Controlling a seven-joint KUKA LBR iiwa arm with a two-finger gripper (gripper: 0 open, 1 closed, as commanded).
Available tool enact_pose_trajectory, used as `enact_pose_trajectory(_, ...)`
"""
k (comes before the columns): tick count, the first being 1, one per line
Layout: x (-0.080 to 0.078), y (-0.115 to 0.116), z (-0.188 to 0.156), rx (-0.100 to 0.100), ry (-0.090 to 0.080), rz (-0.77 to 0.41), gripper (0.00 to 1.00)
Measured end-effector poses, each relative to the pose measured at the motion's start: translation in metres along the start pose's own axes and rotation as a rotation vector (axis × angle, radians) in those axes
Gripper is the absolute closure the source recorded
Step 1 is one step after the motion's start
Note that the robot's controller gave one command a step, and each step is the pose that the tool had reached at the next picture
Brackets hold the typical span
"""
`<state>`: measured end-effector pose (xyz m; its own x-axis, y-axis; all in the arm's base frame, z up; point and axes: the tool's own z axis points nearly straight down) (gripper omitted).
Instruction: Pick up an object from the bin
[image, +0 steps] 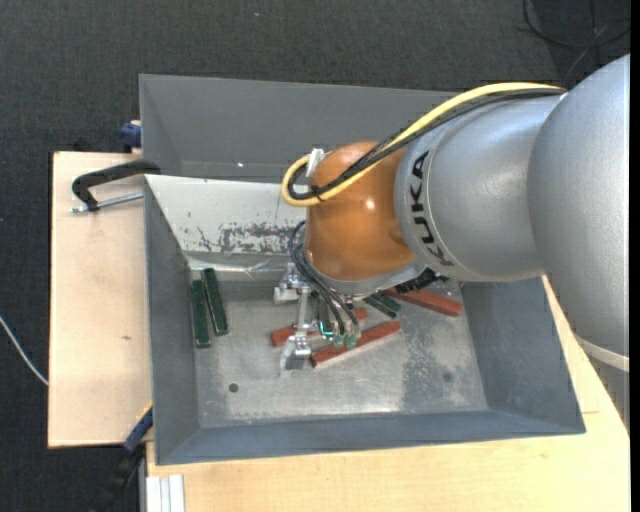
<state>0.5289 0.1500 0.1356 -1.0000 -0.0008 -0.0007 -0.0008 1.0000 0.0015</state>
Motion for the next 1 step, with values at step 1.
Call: enact_pose_trajectory(1,-0.0101,-0.0335,0.0588,-0.001,0.006,0.001,1.0)
